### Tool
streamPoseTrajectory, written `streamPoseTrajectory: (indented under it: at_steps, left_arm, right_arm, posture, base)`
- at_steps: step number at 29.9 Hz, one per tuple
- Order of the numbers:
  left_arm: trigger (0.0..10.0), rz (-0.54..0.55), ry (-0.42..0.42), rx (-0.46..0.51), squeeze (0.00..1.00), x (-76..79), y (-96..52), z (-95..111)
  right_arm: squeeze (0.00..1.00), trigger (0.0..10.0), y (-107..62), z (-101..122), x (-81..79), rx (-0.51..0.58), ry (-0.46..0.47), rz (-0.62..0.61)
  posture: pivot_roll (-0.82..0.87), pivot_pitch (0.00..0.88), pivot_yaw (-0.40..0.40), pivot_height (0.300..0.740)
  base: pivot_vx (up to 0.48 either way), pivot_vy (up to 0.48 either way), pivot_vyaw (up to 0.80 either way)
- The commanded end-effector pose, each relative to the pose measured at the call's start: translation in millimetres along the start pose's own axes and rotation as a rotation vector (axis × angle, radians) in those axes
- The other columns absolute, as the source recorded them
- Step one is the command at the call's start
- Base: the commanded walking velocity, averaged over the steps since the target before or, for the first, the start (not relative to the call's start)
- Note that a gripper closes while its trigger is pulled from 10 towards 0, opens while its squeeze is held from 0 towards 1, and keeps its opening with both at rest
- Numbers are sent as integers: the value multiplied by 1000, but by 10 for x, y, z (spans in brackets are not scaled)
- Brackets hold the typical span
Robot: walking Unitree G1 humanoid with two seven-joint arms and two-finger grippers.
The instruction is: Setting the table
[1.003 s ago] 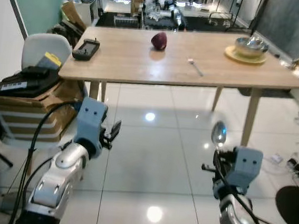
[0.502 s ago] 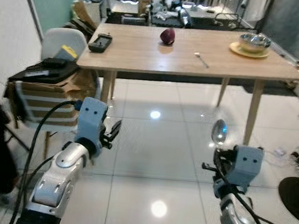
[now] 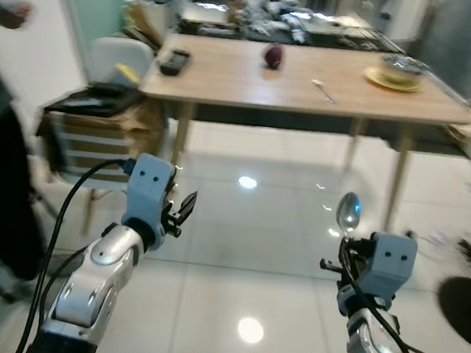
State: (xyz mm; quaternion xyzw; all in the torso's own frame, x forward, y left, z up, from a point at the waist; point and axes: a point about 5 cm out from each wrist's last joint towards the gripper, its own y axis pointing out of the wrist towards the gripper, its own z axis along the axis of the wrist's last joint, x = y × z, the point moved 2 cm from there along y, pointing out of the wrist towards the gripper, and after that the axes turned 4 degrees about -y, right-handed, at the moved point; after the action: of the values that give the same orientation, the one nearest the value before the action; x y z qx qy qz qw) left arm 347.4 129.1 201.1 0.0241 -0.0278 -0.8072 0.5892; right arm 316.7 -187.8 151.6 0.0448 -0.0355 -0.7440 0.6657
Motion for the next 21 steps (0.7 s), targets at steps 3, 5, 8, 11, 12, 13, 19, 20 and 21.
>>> streamPoseTrajectory:
  at_steps: [3, 5, 8, 11, 12, 13, 19, 20, 21]
  left_arm:
    - [10000, -10, -4, -4, 0, 16, -2, -16]
    - [10000, -11, -4, -4, 0, 16, -1, -16]
    - [10000, -11, -4, -5, 0, 17, -1, -17]
    - [10000, -13, -5, -5, 0, 19, 2, -15]
    - [10000, -13, -5, -5, 0, 19, 2, -15]
    - [10000, -14, -5, -5, 0, 19, 3, -15]
    - [10000, -17, -4, -7, 0, 21, 3, -18]
    - [10000, -17, -4, -7, 0, 21, 3, -18]
    - [10000, -18, -3, -7, 0, 22, 3, -18]
  right_arm:
    - [0, 10000, -18, -37, 38, -14, 20, -19]
    - [0, 10000, -18, -38, 38, -15, 22, -19]
    - [0, 10000, -17, -38, 39, -15, 21, -19]
    - [0, 10000, -16, -37, 36, -14, 18, -18]
    - [0, 10000, -16, -37, 36, -14, 18, -18]
    - [0, 10000, -15, -36, 35, -13, 17, -17]
    - [0, 10000, -12, -43, 37, -17, 19, -18]
    - [0, 10000, -12, -43, 37, -17, 19, -18]
    - [0, 10000, -11, -44, 37, -17, 20, -18]
  posture:
    - [70, 71, 69, 740]
    - [70, 71, 69, 740]
    - [70, 71, 69, 740]
    - [69, 69, 70, 740]
    - [69, 69, 70, 740]
    - [70, 69, 71, 740]
    - [70, 68, 71, 740]
    - [70, 68, 71, 740]
    - [70, 68, 71, 740]
  base:
    - [0, 0, -800]
    - [0, 0, -800]
    - [0, 0, -800]
    - [0, 0, -800]
    - [0, 0, -800]
    - [0, 0, -800]
    - [0, 0, -800]
    - [0, 0, -800]
    - [0, 0, -800]
